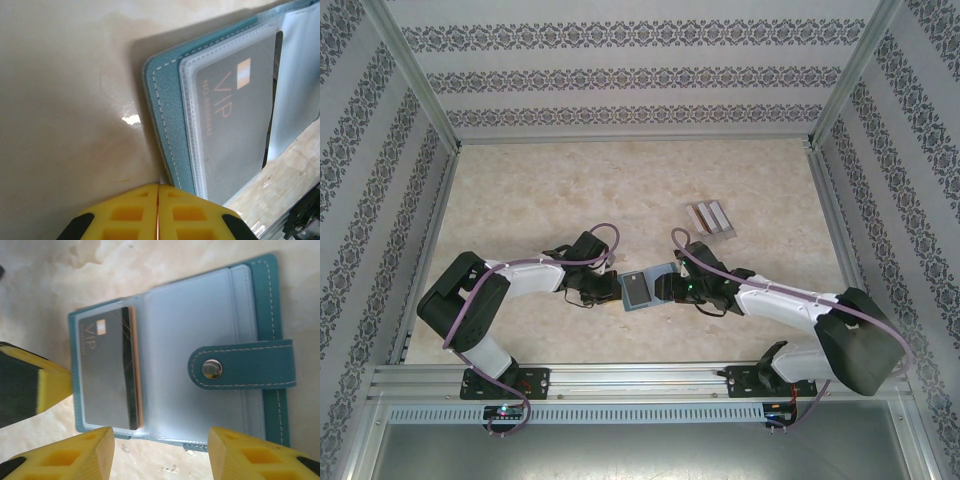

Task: Put the credit cards into the card holder

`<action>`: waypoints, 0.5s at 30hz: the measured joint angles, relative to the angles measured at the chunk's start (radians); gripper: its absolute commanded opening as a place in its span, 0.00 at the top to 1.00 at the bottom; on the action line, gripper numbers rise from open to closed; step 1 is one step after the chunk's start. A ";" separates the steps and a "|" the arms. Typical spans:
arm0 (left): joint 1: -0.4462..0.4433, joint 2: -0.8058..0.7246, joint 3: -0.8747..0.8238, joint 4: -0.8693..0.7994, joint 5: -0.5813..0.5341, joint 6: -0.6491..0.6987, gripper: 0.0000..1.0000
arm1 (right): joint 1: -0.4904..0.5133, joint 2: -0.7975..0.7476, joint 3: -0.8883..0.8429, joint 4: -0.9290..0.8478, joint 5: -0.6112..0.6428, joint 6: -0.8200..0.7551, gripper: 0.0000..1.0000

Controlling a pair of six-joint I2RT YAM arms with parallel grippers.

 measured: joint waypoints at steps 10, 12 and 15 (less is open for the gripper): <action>-0.001 0.000 0.000 0.003 0.001 0.000 0.91 | 0.009 0.135 0.060 0.027 -0.016 -0.036 0.53; -0.001 0.000 0.000 0.004 0.001 0.000 0.91 | 0.021 0.147 0.069 0.034 -0.037 -0.037 0.53; -0.001 0.000 -0.001 0.007 0.001 0.000 0.91 | 0.032 0.160 0.076 0.042 -0.075 -0.039 0.55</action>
